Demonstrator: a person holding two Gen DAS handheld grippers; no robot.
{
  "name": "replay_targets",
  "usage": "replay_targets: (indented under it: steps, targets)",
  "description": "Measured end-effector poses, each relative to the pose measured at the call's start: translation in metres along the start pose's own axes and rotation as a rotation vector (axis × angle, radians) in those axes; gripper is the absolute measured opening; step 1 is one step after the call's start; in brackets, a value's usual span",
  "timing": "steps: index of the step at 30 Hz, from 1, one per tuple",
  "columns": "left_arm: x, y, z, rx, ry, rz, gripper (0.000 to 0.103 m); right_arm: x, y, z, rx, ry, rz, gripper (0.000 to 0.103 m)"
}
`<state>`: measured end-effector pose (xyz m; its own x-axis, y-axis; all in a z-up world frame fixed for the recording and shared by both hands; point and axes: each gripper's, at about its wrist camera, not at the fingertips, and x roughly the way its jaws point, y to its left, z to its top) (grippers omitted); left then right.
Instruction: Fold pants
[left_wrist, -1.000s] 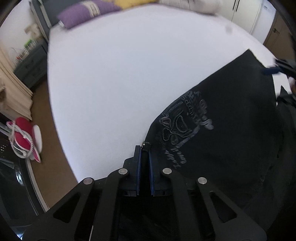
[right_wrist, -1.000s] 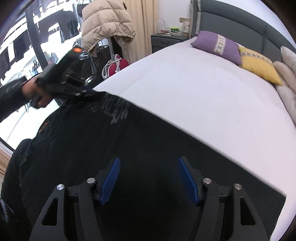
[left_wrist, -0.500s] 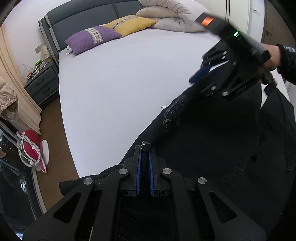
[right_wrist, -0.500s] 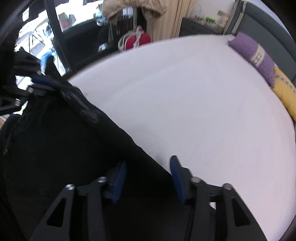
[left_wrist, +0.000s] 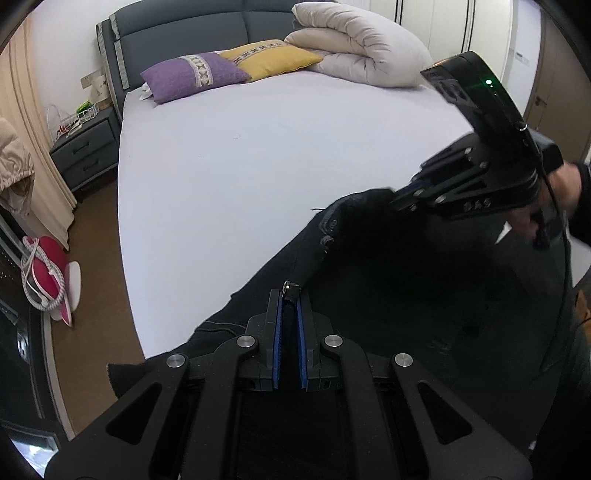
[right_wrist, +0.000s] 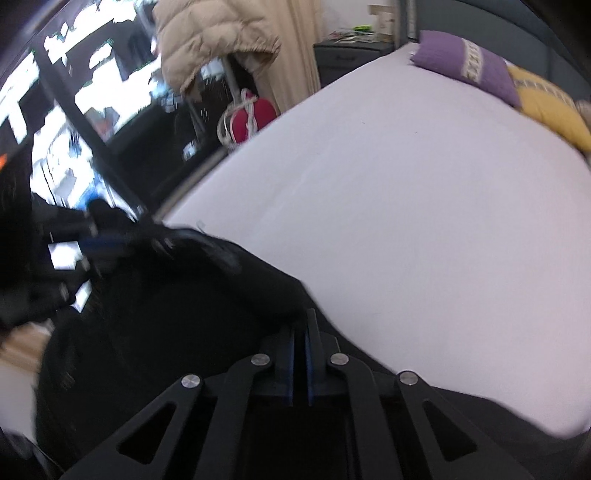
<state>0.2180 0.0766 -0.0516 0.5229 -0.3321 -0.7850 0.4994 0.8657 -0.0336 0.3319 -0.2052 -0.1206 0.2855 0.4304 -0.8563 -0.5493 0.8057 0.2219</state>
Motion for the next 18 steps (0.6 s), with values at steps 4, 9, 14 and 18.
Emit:
replay_targets:
  steps: [4, 9, 14, 18]
  targets:
    - [-0.02, -0.019, -0.014, -0.009, -0.001, -0.015, 0.006, -0.007, 0.025, -0.015, 0.004, -0.032, 0.022, 0.006]
    - [-0.053, -0.041, -0.052, 0.007, 0.007, -0.071, 0.006, -0.024, 0.064, -0.057, -0.128, 0.011, -0.004, 0.006]
    - [-0.077, -0.075, -0.1, 0.119, 0.053, -0.108, 0.006, -0.041, 0.105, -0.114, -0.326, 0.098, -0.1, 0.006]
    - [-0.084, -0.112, -0.142, 0.228, 0.133, -0.133, 0.006, -0.052, 0.138, -0.155, -0.447, 0.142, -0.158, 0.006]
